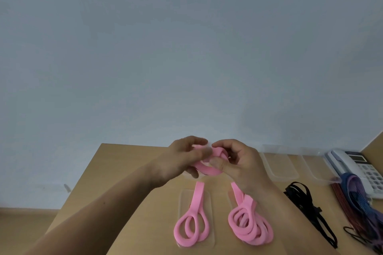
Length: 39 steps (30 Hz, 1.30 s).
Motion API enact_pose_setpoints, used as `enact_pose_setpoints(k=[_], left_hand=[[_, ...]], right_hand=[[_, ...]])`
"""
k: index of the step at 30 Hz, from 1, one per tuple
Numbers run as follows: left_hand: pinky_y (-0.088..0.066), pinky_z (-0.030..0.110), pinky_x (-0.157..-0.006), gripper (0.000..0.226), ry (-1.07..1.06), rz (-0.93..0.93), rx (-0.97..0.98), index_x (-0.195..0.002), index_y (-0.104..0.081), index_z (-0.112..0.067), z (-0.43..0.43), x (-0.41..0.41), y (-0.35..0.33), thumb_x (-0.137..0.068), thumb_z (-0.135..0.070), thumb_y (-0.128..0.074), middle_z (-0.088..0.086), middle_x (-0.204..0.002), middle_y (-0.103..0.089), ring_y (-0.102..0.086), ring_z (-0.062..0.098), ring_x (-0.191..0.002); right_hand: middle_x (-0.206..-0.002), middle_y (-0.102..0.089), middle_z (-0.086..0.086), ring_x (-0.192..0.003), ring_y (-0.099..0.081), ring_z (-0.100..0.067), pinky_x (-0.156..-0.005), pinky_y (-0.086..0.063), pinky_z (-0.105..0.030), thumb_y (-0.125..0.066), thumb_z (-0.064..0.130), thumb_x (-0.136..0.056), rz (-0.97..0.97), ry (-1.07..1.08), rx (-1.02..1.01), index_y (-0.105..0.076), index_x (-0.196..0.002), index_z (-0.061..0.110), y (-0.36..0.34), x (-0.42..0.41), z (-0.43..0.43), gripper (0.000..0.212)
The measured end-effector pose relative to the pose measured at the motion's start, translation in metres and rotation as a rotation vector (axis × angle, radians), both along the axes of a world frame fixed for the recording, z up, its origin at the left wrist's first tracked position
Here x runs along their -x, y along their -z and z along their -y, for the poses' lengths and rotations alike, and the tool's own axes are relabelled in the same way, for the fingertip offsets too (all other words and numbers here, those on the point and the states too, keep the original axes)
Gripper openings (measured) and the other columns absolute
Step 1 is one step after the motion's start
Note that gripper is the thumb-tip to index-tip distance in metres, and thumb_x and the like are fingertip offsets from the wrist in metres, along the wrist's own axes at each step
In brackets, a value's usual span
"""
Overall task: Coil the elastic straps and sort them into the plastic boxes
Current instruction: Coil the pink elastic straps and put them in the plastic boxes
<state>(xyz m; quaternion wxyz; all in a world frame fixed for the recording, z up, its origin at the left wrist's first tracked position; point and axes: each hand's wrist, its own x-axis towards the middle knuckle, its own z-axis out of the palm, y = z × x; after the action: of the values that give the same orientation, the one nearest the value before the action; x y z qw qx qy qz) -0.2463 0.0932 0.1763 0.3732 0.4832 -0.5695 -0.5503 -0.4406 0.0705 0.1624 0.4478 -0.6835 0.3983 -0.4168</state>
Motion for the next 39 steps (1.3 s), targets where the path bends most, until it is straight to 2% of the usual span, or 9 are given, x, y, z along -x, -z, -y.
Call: enact_pose_setpoints(k=[3, 10, 16, 21, 24, 28, 32, 36, 39], left_hand=[[-0.056, 0.030, -0.069, 0.028, 0.086, -0.071, 0.019, -0.115, -0.070, -0.014, 0.001, 0.004, -0.002, -0.094, -0.032, -0.066, 0.010, -0.101, -0.075, -0.072, 0.026, -0.086], [-0.056, 0.028, -0.063, 0.039, -0.055, -0.307, -0.022, -0.116, -0.065, -0.005, 0.003, -0.003, 0.005, -0.083, -0.024, -0.074, 0.022, -0.092, -0.073, -0.071, 0.031, -0.076], [-0.055, 0.027, -0.060, 0.039, -0.138, -0.401, -0.023, -0.117, -0.065, -0.004, 0.003, -0.001, 0.011, -0.082, -0.014, -0.077, 0.024, -0.087, -0.072, -0.070, 0.029, -0.069], [-0.056, 0.027, -0.062, 0.049, -0.198, -0.399, 0.022, -0.116, -0.067, -0.007, 0.001, -0.002, 0.013, -0.072, -0.021, -0.082, 0.023, -0.088, -0.073, -0.070, 0.029, -0.069], [-0.056, 0.027, -0.062, 0.049, -0.236, -0.411, 0.038, -0.116, -0.067, -0.008, 0.000, -0.003, 0.015, -0.071, -0.022, -0.080, 0.020, -0.085, -0.073, -0.070, 0.027, -0.068], [-0.057, 0.028, -0.063, 0.049, -0.238, -0.448, -0.015, -0.118, -0.064, -0.006, 0.000, -0.008, 0.018, -0.075, -0.025, -0.076, 0.021, -0.090, -0.072, -0.070, 0.029, -0.072], [-0.057, 0.030, -0.064, 0.046, -0.196, -0.510, -0.097, -0.122, -0.060, -0.003, 0.000, -0.015, 0.023, -0.081, -0.022, -0.072, 0.022, -0.095, -0.071, -0.069, 0.031, -0.073], [-0.056, 0.030, -0.069, 0.032, -0.141, -0.304, 0.009, -0.118, -0.063, -0.009, 0.001, -0.016, 0.029, -0.088, -0.015, -0.073, 0.019, -0.094, -0.074, -0.071, 0.031, -0.079], [-0.056, 0.030, -0.070, 0.032, -0.118, -0.239, 0.067, -0.116, -0.065, -0.012, 0.003, -0.021, 0.032, -0.087, -0.014, -0.075, 0.017, -0.096, -0.075, -0.072, 0.029, -0.080]], right_hand=[[-0.092, -0.073, 0.009, -0.084, -0.070, -0.013, -0.073, -0.059, -0.028, -0.084, 0.037, -0.069, -0.002, 0.000, 0.012, -0.071, -0.095, 0.041, -0.002, 0.002, 0.000, 0.029], [-0.101, -0.076, -0.007, -0.094, -0.072, -0.019, -0.074, -0.053, -0.020, -0.078, 0.012, -0.076, 0.149, -0.121, -0.162, -0.071, -0.110, 0.021, -0.011, 0.019, -0.001, 0.036], [-0.081, -0.076, -0.007, -0.071, -0.071, -0.017, -0.062, -0.051, -0.019, -0.082, 0.035, -0.068, 0.116, 0.007, -0.122, -0.074, -0.095, 0.035, -0.008, 0.010, 0.001, 0.028], [-0.076, -0.076, -0.003, -0.064, -0.070, -0.016, -0.059, -0.049, -0.014, -0.082, 0.016, -0.079, 0.069, 0.062, -0.074, -0.073, -0.093, 0.034, 0.002, 0.003, 0.006, 0.025], [-0.073, -0.076, 0.001, -0.062, -0.070, -0.012, -0.057, -0.047, -0.011, -0.080, 0.015, -0.081, 0.036, 0.097, -0.040, -0.072, -0.096, 0.030, 0.006, -0.003, 0.008, 0.023], [-0.077, -0.076, 0.006, -0.071, -0.072, -0.006, -0.061, -0.047, -0.008, -0.078, 0.016, -0.083, 0.027, 0.094, -0.002, -0.072, -0.099, 0.034, 0.010, -0.010, 0.008, 0.025], [-0.096, -0.076, 0.004, -0.093, -0.072, -0.010, -0.075, -0.053, -0.017, -0.076, 0.025, -0.086, 0.002, 0.006, -0.028, -0.069, -0.106, 0.039, 0.015, -0.014, 0.010, 0.025], [-0.111, -0.070, 0.013, -0.105, -0.066, -0.005, -0.084, -0.056, -0.024, -0.074, 0.044, -0.075, -0.096, -0.024, 0.016, -0.065, -0.110, 0.046, 0.012, -0.019, 0.014, 0.037], [-0.109, -0.070, 0.023, -0.103, -0.066, 0.000, -0.082, -0.053, -0.015, -0.074, 0.032, -0.082, -0.148, -0.085, 0.017, -0.064, -0.108, 0.051, 0.008, -0.024, 0.019, 0.035]])
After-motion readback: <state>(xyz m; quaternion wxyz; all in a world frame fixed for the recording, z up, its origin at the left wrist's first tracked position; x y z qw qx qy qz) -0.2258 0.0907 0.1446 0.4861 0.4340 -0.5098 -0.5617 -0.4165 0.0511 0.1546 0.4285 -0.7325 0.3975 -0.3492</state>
